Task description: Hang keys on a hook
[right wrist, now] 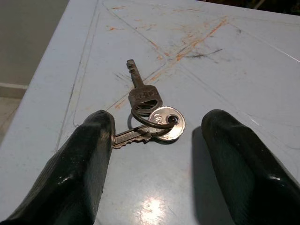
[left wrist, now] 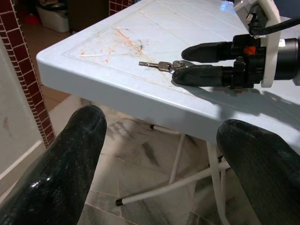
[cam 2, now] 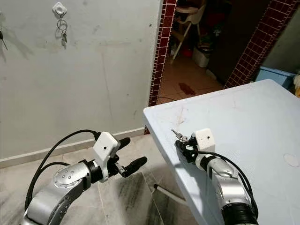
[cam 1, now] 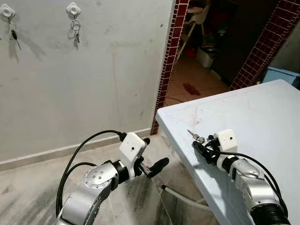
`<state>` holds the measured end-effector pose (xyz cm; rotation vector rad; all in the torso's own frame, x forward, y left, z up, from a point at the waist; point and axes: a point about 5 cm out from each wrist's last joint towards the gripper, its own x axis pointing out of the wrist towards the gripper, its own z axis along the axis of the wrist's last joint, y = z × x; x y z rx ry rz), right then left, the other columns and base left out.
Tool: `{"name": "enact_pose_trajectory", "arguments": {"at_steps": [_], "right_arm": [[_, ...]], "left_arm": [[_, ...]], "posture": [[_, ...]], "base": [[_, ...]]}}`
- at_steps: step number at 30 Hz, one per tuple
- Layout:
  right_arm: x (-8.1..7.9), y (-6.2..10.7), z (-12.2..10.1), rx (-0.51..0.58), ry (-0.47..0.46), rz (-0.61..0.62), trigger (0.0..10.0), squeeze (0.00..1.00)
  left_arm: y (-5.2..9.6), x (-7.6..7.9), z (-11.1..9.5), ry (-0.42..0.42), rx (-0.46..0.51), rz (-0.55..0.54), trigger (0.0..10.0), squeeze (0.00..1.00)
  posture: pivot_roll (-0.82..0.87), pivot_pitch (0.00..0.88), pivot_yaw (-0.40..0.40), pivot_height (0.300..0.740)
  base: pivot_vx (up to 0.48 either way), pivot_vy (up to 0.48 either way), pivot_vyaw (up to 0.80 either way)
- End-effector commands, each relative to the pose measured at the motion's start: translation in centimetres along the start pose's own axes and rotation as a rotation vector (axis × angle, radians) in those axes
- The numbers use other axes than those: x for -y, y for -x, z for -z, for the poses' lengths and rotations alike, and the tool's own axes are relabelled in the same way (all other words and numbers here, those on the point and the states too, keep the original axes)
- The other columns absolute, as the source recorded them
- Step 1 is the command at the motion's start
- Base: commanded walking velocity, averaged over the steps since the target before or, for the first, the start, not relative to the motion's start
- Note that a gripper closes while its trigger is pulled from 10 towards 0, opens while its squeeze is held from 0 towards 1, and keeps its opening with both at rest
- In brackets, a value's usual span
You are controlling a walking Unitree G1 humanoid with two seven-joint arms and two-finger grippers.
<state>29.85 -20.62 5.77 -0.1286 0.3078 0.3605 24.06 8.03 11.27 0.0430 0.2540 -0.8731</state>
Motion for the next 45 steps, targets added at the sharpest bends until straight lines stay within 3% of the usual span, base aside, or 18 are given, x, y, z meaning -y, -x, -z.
{"name": "enact_pose_trajectory", "arguments": {"at_steps": [1,3,4,5,7,8,9,11,25,45], "right_arm": [[0.0,0.0,0.3,-0.016,0.010,0.006,10.0,0.00],[-0.1,-0.1,0.4,-0.015,-0.005,-0.002,10.0,0.00],[-0.2,-0.1,0.5,-0.017,-0.003,-0.005,7.5,0.00],[-0.3,-0.2,0.6,-0.018,-0.003,-0.006,9.4,0.00],[-0.5,-0.2,0.7,-0.019,-0.003,-0.011,9.2,0.00],[-0.5,-0.2,0.8,-0.022,-0.004,-0.015,5.8,0.00],[-0.7,-0.3,1.0,-0.024,-0.007,-0.022,3.3,0.00],[-0.7,-0.3,1.0,-0.024,-0.009,-0.022,0.2,0.00],[-0.1,0.1,1.6,-0.019,-0.064,0.018,0.0,0.00],[-0.2,0.1,1.7,-0.009,-0.062,0.056,0.0,0.00]], "left_arm": [[-0.1,0.5,-0.5,-0.012,0.018,0.022,10.0,0.00],[-0.2,0.5,-0.5,-0.012,0.019,0.022,10.0,0.00],[-0.1,0.4,-0.6,-0.012,0.019,0.020,10.0,0.00],[-0.1,0.4,-0.6,-0.012,0.019,0.019,10.0,0.00],[-0.1,0.4,-0.5,-0.012,0.018,0.017,10.0,0.00],[0.0,0.3,-0.5,-0.013,0.017,0.016,10.0,0.00],[0.0,0.3,-0.5,-0.012,0.018,0.014,10.0,0.00],[0.0,0.3,-0.5,-0.012,0.018,0.013,10.0,0.00],[-0.1,0.3,-0.6,-0.015,0.019,0.018,10.0,0.00],[-0.2,0.2,-0.6,-0.020,0.020,0.017,10.0,0.00]], "posture": [[0.16,0.020,-0.094,0.740],[0.15,0.024,-0.093,0.740],[0.15,0.024,-0.096,0.740],[0.15,0.024,-0.096,0.740],[0.15,0.024,-0.096,0.740],[0.15,0.026,-0.098,0.740],[0.15,0.026,-0.098,0.740],[0.15,0.026,-0.098,0.740],[0.15,0.023,-0.093,0.740],[0.15,0.022,-0.091,0.740]], "base": [[0.000,0.000,0.00],[0.000,0.000,0.00],[0.000,0.000,0.00],[0.000,0.000,0.00],[0.000,0.000,0.00],[0.000,0.000,0.00],[0.000,0.000,0.00],[0.000,0.000,0.00],[0.000,0.000,0.00],[0.000,0.000,0.00]]}}
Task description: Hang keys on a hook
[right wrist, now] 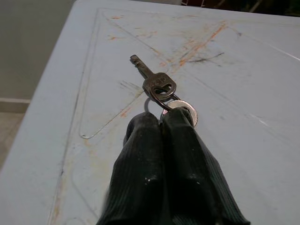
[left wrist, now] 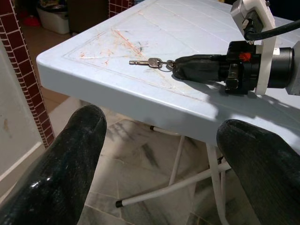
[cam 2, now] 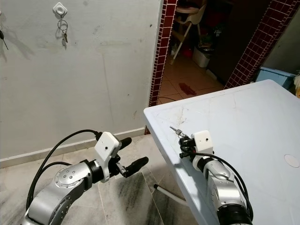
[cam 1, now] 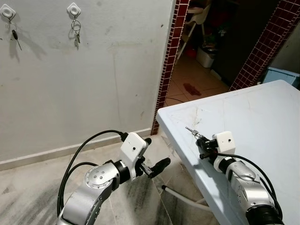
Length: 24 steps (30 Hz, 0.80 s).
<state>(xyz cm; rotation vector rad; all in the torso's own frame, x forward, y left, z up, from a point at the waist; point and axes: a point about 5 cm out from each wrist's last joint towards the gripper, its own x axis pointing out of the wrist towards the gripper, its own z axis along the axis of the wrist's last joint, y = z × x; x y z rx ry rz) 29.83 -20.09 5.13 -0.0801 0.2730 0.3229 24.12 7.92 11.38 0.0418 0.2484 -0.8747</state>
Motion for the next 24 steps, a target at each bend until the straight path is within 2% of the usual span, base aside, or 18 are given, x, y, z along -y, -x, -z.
{"name": "enact_pose_trajectory", "arguments": {"at_steps": [1,2,3,4,5,6,7,8,16,24], "right_arm": [[0.5,0.5,1.0,-0.042,0.006,0.041,0.0,0.00],[0.6,0.4,0.8,-0.036,0.024,0.045,0.0,0.00],[0.6,0.4,0.6,-0.029,0.045,0.045,2.5,0.00],[0.5,0.3,0.2,-0.015,0.078,0.045,6.5,0.00],[0.5,0.3,0.2,-0.015,0.078,0.045,6.5,0.00],[0.5,0.2,0.0,-0.006,0.090,0.051,10.0,0.37],[0.6,0.2,-0.2,-0.002,0.096,0.055,10.0,0.37],[0.5,0.2,-0.3,0.003,0.087,0.042,10.0,1.00],[-0.1,-0.1,-0.7,0.024,0.152,-0.001,10.0,1.00],[0.3,-0.4,-1.4,0.034,0.164,0.005,10.0,1.00]], "left_arm": [[-0.2,0.2,-0.5,-0.019,0.014,0.016,10.0,0.00],[-0.2,0.2,-0.5,-0.019,0.015,0.016,10.0,0.00],[-0.2,0.2,-0.5,-0.019,0.015,0.016,10.0,0.00],[-0.2,0.2,-0.5,-0.019,0.016,0.015,10.0,0.00],[-0.2,0.2,-0.5,-0.019,0.016,0.015,10.0,0.00],[-0.2,0.2,-0.5,-0.019,0.016,0.015,10.0,0.00],[-0.2,0.2,-0.5,-0.019,0.016,0.015,10.0,0.00],[-0.2,0.2,-0.5,-0.019,0.016,0.016,10.0,0.00],[-0.2,0.2,-0.5,-0.020,0.018,0.018,10.0,0.00],[-0.2,0.2,-0.5,-0.023,0.019,0.017,10.0,0.00]], "posture": [[0.15,0.020,-0.092,0.740],[0.15,0.020,-0.092,0.740],[0.15,0.020,-0.092,0.740],[0.15,0.019,-0.093,0.740],[0.15,0.019,-0.093,0.740],[0.15,0.019,-0.093,0.740],[0.15,0.019,-0.093,0.740],[0.15,0.019,-0.093,0.740],[0.15,0.015,-0.090,0.740],[0.15,0.013,-0.092,0.740]], "base": [[0.000,0.000,0.00],[0.000,0.000,0.00],[0.000,0.000,0.00],[0.000,0.000,0.00],[0.000,0.000,0.00],[0.000,0.000,0.00],[0.000,0.000,0.00],[0.000,0.000,0.00],[0.000,0.000,0.00],[0.000,0.000,0.00]]}}
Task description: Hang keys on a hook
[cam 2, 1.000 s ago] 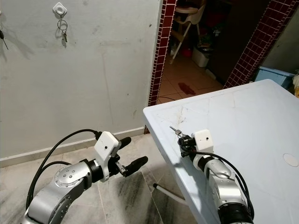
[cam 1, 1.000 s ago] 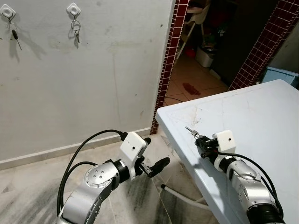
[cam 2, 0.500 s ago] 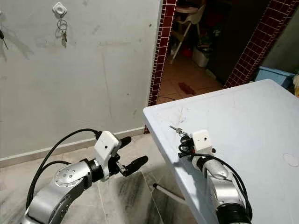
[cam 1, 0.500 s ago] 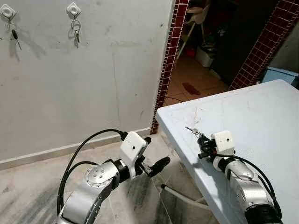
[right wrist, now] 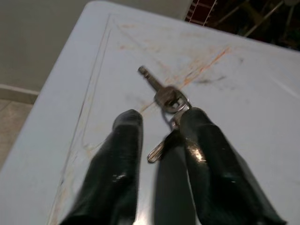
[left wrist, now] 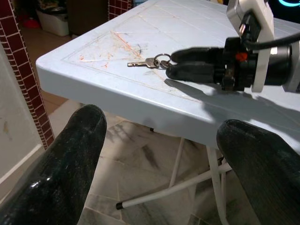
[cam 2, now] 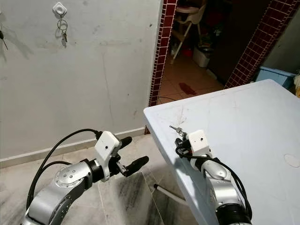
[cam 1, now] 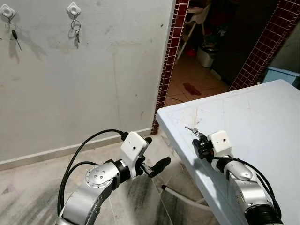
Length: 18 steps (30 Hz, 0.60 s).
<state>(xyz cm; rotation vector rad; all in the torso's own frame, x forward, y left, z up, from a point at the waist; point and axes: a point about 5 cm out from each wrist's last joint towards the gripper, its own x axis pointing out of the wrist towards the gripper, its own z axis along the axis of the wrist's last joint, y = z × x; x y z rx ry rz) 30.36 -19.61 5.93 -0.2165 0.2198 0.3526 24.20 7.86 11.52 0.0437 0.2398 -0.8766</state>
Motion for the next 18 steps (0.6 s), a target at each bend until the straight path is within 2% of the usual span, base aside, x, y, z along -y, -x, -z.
{"name": "enact_pose_trajectory", "arguments": {"at_steps": [1,12,13,14,15,18], "right_arm": [[0.7,-0.1,-0.3,0.003,0.020,0.016,10.0,1.00],[0.6,-0.5,-0.6,0.006,0.027,0.025,10.0,1.00],[0.5,-0.7,-0.4,-0.002,0.024,0.019,10.0,0.07],[0.5,-0.7,-0.4,-0.002,0.024,0.019,10.0,0.07],[0.4,-0.9,-0.3,-0.006,0.014,0.016,10.0,0.00],[0.4,-1.3,-0.4,-0.005,-0.037,0.025,10.0,0.00]], "left_arm": [[-0.1,0.2,-0.4,-0.017,0.013,0.015,10.0,0.00],[-0.1,0.2,-0.4,-0.020,0.012,0.016,10.0,0.00],[-0.1,0.2,-0.4,-0.019,0.012,0.017,10.0,0.00],[-0.1,0.2,-0.4,-0.019,0.012,0.017,10.0,0.00],[-0.1,0.2,-0.4,-0.019,0.012,0.019,10.0,0.00],[-0.2,0.3,-0.4,-0.018,0.012,0.024,10.0,0.00]], "posture": [[0.15,0.013,-0.092,0.740],[0.16,0.013,-0.090,0.740],[0.15,0.014,-0.088,0.740],[0.15,0.014,-0.088,0.740],[0.15,0.016,-0.085,0.740],[0.15,0.017,-0.086,0.740]], "base": [[0.000,0.000,0.00],[0.000,0.000,0.00],[0.000,0.000,0.00],[0.000,0.000,0.00],[0.000,0.000,0.00],[0.000,0.000,0.00]]}}
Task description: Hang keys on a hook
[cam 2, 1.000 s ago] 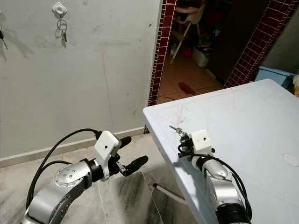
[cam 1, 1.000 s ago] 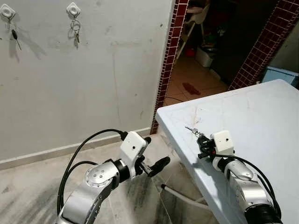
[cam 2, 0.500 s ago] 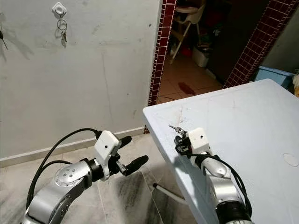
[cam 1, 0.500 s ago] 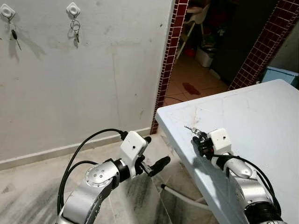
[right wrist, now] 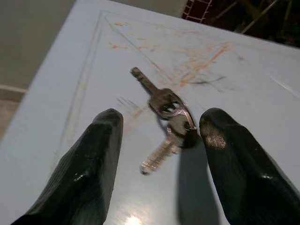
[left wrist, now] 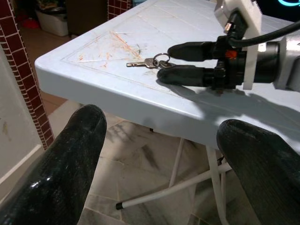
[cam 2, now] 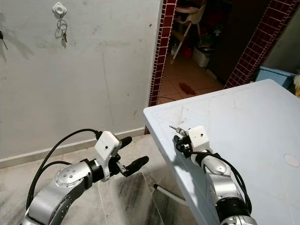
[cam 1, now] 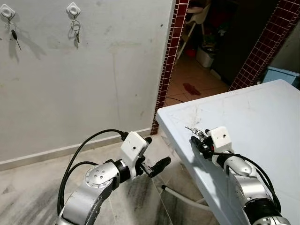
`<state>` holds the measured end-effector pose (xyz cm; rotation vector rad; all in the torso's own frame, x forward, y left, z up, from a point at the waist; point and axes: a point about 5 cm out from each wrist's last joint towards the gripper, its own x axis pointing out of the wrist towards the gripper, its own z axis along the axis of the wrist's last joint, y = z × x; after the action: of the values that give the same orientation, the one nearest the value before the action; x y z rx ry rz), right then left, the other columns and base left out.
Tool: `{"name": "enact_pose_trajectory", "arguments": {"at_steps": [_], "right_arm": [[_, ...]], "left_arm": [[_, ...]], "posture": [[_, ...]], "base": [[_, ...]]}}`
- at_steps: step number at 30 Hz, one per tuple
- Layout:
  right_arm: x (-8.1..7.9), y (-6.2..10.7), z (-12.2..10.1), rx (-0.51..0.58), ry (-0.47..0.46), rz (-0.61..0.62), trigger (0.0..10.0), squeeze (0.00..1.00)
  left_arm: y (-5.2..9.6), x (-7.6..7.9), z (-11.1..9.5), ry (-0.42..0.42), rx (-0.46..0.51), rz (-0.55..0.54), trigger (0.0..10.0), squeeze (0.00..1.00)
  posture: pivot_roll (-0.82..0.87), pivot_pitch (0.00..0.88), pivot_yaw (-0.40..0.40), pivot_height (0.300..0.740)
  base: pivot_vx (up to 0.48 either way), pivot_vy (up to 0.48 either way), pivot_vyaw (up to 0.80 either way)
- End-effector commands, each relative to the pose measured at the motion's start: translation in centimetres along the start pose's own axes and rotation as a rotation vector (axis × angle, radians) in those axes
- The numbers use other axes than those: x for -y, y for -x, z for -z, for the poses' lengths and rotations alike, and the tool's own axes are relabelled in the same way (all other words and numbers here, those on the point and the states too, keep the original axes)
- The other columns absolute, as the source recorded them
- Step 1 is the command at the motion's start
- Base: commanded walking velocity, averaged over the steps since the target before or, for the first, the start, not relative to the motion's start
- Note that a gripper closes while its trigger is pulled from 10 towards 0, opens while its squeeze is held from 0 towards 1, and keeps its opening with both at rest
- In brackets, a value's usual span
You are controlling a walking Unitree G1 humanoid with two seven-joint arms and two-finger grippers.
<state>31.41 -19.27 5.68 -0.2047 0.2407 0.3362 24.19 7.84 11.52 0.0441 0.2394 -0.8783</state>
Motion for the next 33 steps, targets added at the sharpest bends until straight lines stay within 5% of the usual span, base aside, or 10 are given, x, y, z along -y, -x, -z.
{"name": "enact_pose_trajectory", "arguments": {"at_steps": [1,8,10,11,19,22,24,31,32,33], "right_arm": [[0.4,-0.3,-0.4,0.018,-0.033,0.014,10.0,0.00],[0.6,-0.9,-1.0,0.036,-0.074,0.037,10.0,0.00],[0.6,-1.1,-1.2,0.046,-0.081,0.045,1.6,0.00],[0.6,-1.2,-1.2,0.049,-0.084,0.045,0.0,0.00],[1.3,-0.6,-0.8,0.052,-0.089,0.058,0.5,0.00],[1.5,-0.4,-0.7,0.049,-0.086,0.060,3.0,0.00],[1.6,-0.3,-0.6,0.044,-0.067,0.054,10.0,0.00],[1.8,-0.2,-0.4,0.027,-0.030,0.048,10.0,0.00],[1.7,-0.2,-0.3,0.027,-0.045,0.033,10.0,1.00],[1.6,-0.2,-0.3,0.026,-0.032,0.027,10.0,1.00]], "left_arm": [[-0.2,0.3,-0.4,-0.017,0.013,0.022,10.0,0.00],[0.1,0.2,-0.6,-0.014,0.019,0.012,10.0,0.00],[0.2,0.2,-0.5,-0.013,0.018,0.008,10.0,0.00],[0.3,0.3,-0.5,-0.013,0.018,0.008,10.0,0.00],[0.5,0.1,-0.4,-0.012,0.009,0.005,10.0,0.00],[0.5,0.1,-0.4,-0.012,0.008,0.007,10.0,0.00],[0.5,0.2,-0.4,-0.012,0.007,0.010,10.0,0.00],[0.5,0.2,-0.4,-0.012,0.005,0.014,10.0,0.00],[0.5,0.2,-0.4,-0.013,0.005,0.013,10.0,0.00],[0.6,0.2,-0.4,-0.013,0.005,0.012,10.0,0.00]], "posture": [[0.15,0.019,-0.087,0.740],[0.17,0.027,-0.093,0.740],[0.17,0.032,-0.093,0.740],[0.17,0.033,-0.093,0.740],[0.17,0.041,-0.090,0.740],[0.17,0.043,-0.088,0.740],[0.17,0.044,-0.087,0.740],[0.17,0.044,-0.084,0.740],[0.17,0.045,-0.084,0.740],[0.17,0.045,-0.084,0.740]], "base": [[0.000,0.000,0.00],[0.000,0.000,0.00],[0.000,0.000,0.00],[0.000,0.000,0.00],[0.000,0.000,0.00],[0.000,0.000,0.00],[0.000,0.000,0.00],[0.000,0.000,0.00],[0.000,0.000,0.00],[0.000,0.000,0.00]]}}
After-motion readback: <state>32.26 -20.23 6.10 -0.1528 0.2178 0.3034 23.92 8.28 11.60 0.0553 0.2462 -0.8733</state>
